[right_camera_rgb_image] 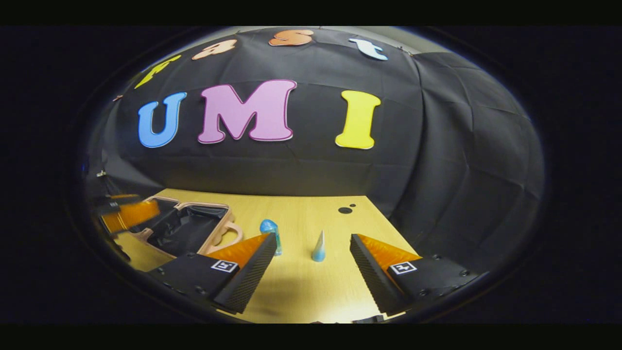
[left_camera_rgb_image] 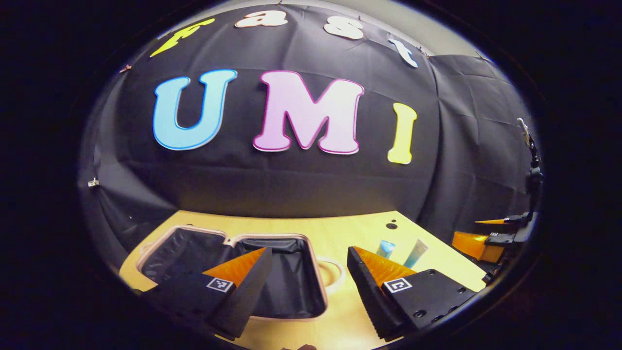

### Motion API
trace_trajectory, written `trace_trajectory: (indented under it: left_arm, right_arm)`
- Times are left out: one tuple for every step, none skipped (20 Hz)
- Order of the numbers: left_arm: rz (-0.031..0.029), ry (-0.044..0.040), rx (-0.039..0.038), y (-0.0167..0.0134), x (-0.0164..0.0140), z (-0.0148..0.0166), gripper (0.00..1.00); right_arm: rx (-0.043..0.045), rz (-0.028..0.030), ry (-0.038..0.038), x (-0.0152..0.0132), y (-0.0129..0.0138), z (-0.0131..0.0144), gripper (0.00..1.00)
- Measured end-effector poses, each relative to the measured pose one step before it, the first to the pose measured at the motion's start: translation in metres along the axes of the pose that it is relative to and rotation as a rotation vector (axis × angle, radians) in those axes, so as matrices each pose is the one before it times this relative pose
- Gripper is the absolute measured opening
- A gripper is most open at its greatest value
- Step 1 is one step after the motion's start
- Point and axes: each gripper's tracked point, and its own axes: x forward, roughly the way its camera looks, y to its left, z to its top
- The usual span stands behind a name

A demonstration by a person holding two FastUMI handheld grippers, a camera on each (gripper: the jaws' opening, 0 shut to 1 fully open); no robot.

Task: First open the suitcase, pack the skin care products into it, and then close the suitcase.

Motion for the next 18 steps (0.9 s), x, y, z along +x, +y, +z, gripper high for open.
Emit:
trace_trajectory:
  left_arm:
    - [-0.03148,0.03176,-0.00251,-0.01997,0.01084,-0.01654,0.96]
    - [-0.02477,0.01929,0.00929,-0.01586,0.01221,-0.01311,0.96]
    - [-0.02339,0.01256,0.01395,-0.01468,0.01133,-0.01011,0.97]
    - [-0.02019,0.01608,0.01384,-0.01288,0.009,-0.01077,0.96]
    - [-0.01404,0.01632,0.01126,-0.00953,0.01056,-0.00957,0.96]
    - [-0.00494,0.01368,0.00935,-0.00675,0.0161,-0.00648,0.96]
    - [-0.00779,0.00836,0.0039,-0.00787,0.01501,-0.00553,0.96]
    - [-0.00292,0.01365,0.0003,-0.00424,0.01337,-0.00726,0.96]
    - [-0.00812,0.01994,-0.00473,-0.0048,0.01393,-0.0078,0.96]
    - [-0.00164,0.01569,-0.00116,-0.00308,0.01444,-0.00716,0.97]
    - [-0.00536,0.01165,0.00336,-0.0035,0.01365,-0.00388,0.97]
    - [0.00088,0.00223,0.00663,-0.00042,0.01379,-0.00109,0.97]
    - [-0.00064,-0.00012,0.00976,-0.00182,0.01369,-0.00099,0.97]
    - [0.00544,0.0025,0.00957,-0.00067,0.01107,-0.00248,0.97]
    - [0.00207,0.00483,0.00235,-0.00075,0.00974,-0.00206,0.97]
    - [-0.00029,0.00474,-0.00488,-0.00147,0.0081,-0.00196,0.97]
    - [-0.00379,0.00864,-0.00229,-0.0006,0.01014,-0.00264,0.96]
    - [-0.00252,0.00471,0.0015,-0.00057,0.00694,-0.00228,0.97]
  right_arm:
    - [0.00611,-0.00647,0.01138,0.00018,-0.00662,-0.00571,0.96]
    - [0.00396,-0.00709,0.01057,0.00026,-0.00704,-0.00664,0.97]
    - [0.00336,-0.0068,0.00996,-0.00038,-0.00708,-0.00536,0.96]
    - [0.00271,-0.00739,0.00789,0.0004,-0.00728,-0.00469,0.96]
    - [0.00112,-0.00862,0.00711,0.0013,-0.00684,-0.00497,0.96]
    - [0.00131,-0.00655,0.00414,0.00082,-0.0056,-0.00553,0.96]
    - [0.00178,-0.00292,0.00474,0.00142,-0.00447,-0.00524,0.96]
    - [-0.0014,0.00086,0.00598,0.00242,-0.00235,-0.00547,0.96]
    - [-0.00317,0.0027,0.00571,0.00265,-0.00232,-0.00558,0.96]
    - [0.00114,0.00319,0.00673,0.00365,-0.00162,-0.00509,0.96]
    - [0.00804,0.00616,0.00425,0.00353,0.00022,-0.0035,0.97]
    - [0.00909,0.00448,0.003,0.0048,-0.00018,-0.0029,0.97]
    - [0.00653,0.00193,0.00091,0.00487,0.00005,-0.00119,0.97]
    - [0.00848,0.0003,0.00073,0.00595,0.00036,-0.00063,0.97]
    - [0.01205,0.0054,0.00319,0.00583,0.00206,-0.00124,0.97]
    - [0.01184,0.00477,0.00334,0.00586,0.00301,-0.00193,0.97]
    - [0.00728,0.00695,0.00501,0.00594,0.00242,-0.00252,0.96]
    - [0.00335,0.00373,0.00517,0.0052,0.00186,-0.00252,0.96]
